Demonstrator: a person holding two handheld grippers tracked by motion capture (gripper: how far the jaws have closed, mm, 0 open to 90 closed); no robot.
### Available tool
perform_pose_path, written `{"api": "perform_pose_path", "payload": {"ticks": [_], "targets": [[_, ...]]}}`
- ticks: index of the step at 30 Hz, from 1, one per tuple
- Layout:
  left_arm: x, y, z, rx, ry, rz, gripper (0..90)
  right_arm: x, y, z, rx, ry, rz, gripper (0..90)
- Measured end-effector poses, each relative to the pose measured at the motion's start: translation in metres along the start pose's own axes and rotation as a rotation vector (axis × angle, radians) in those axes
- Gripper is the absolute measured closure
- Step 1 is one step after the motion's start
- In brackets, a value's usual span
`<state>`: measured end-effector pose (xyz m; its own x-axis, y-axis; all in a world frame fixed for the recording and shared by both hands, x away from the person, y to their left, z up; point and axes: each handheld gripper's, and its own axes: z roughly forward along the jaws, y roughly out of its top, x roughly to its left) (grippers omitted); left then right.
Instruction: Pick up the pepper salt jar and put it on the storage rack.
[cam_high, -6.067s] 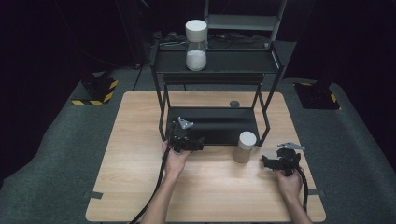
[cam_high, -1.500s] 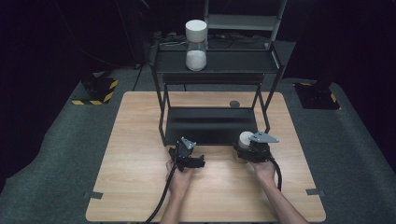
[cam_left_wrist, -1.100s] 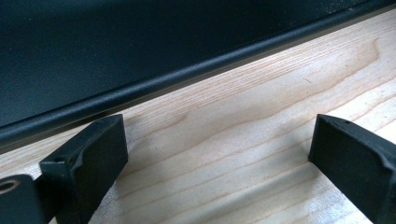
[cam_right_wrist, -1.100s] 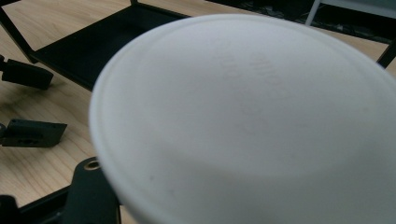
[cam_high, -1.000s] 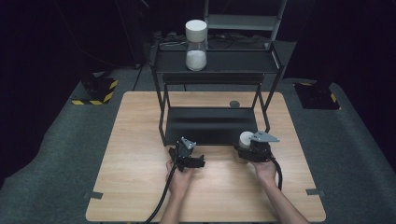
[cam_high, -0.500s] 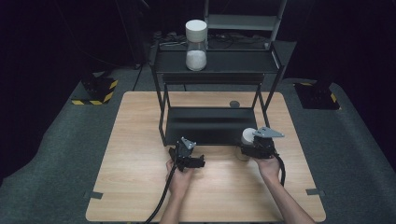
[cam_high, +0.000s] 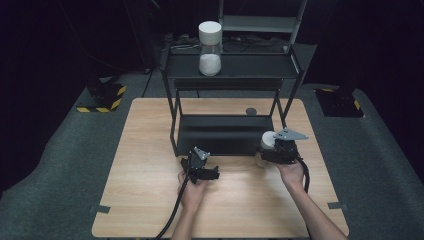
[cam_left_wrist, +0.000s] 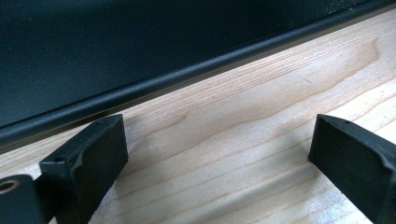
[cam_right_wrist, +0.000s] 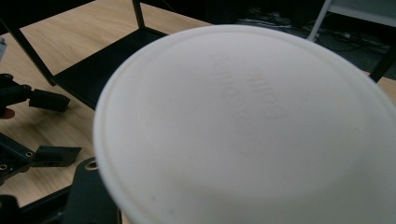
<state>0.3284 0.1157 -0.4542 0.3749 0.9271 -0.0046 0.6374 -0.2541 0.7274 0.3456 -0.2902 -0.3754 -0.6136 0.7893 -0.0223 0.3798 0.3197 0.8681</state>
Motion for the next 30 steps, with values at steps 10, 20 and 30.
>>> {"api": "perform_pose_path", "payload": {"ticks": [10, 20, 30], "targets": [[0.000, 0.000, 0.000, 0.000, 0.001, 0.001, 4.4, -0.013, 0.025, -0.011, -0.018, 0.036, 0.001, 35.6], [0.000, 0.000, 0.000, 0.000, 0.000, 0.000, 4.4, -0.024, 0.061, -0.033, -0.032, 0.050, -0.029, 35.6], [0.000, 0.000, 0.000, 0.000, 0.000, 0.000, 4.4, -0.037, 0.095, -0.051, -0.046, 0.082, -0.030, 35.6]]}}
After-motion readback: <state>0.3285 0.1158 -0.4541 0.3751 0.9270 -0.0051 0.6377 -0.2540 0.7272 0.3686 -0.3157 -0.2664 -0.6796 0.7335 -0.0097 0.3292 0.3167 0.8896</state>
